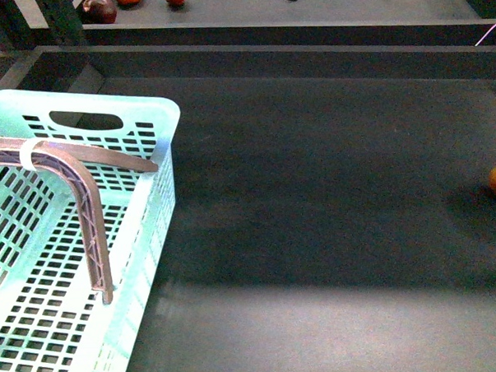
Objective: Pick apple with right arm and hold basket with left
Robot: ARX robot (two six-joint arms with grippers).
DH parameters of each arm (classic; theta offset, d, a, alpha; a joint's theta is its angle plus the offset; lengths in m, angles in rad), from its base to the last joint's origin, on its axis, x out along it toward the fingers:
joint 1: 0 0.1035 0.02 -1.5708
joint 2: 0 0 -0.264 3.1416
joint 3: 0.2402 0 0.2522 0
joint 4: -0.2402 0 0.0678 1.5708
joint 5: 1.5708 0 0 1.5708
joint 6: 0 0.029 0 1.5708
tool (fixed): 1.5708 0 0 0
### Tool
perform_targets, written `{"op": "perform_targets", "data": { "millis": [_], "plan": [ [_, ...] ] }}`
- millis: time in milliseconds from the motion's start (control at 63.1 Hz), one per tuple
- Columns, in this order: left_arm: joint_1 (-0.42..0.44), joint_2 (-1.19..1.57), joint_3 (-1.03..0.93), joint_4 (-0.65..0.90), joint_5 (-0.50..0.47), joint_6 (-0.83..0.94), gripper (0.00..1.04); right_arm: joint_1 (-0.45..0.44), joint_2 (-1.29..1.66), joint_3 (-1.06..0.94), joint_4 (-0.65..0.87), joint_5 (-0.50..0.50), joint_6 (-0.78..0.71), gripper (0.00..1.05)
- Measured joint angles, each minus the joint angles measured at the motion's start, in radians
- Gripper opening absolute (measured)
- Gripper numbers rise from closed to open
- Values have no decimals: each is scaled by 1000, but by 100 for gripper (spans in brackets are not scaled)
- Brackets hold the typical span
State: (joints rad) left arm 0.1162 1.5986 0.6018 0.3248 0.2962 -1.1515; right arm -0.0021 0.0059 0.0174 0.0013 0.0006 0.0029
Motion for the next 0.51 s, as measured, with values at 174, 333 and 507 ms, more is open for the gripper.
{"op": "perform_targets", "data": {
  "millis": [174,333,507],
  "plan": [
    [-2,6,0,-1,3,-22,13,0,0,0,0,0,0,96],
    [-19,-18,3,-30,19,-41,6,0,0,0,0,0,0,96],
    [-89,-71,46,-122,9,-8,6,0,0,0,0,0,0,96]
  ]
}}
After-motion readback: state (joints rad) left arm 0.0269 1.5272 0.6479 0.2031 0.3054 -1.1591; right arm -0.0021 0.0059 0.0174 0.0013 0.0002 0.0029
